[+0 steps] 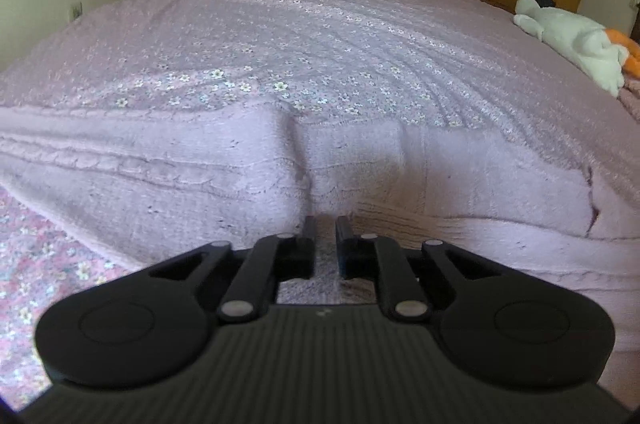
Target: Fold small clothes
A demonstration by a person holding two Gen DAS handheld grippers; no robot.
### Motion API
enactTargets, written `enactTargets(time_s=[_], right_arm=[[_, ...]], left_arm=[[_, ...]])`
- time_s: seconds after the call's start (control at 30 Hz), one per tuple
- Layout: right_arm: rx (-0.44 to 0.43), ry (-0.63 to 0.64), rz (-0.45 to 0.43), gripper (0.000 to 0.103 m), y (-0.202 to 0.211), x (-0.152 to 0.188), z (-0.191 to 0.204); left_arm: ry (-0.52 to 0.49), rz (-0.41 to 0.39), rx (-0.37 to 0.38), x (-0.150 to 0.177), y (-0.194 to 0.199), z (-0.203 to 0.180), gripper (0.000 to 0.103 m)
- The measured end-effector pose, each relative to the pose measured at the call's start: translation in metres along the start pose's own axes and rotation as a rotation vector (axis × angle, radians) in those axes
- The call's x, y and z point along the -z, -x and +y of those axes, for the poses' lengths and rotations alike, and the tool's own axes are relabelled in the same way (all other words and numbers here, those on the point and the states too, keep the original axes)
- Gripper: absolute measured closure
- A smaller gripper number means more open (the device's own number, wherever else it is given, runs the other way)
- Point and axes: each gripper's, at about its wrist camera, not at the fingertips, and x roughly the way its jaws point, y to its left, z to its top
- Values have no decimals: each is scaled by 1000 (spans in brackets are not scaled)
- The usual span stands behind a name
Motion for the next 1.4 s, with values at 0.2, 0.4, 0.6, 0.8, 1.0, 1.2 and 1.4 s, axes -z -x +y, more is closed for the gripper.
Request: enactTargets(time_s=[0.2, 0.4, 0.6, 0.8, 1.0, 1.2, 1.4], right_arm=[[-82, 21, -11, 35, 53, -2, 15], [-156, 27, -18, 31, 104, 7, 44], [-232, 24, 12, 27, 139, 34, 74], [-215, 62, 27, 23, 155, 68, 99], [-172, 11, 90, 21, 148, 89, 101], [-93, 22, 109, 20, 142, 99, 97], [-55, -4, 136, 19, 127, 101, 94]], left_arm=[[-16, -71, -54, -26, 43, 22, 64], [-34, -152, -133, -53, 88, 53, 49], [8, -149, -195, -50, 107, 100, 47], [71, -85, -281, -51, 97, 163, 47], [242, -10, -269, -34, 68, 221, 47], [501, 4, -177, -18, 37, 262, 47], [651, -77, -106, -22, 21, 289, 44]])
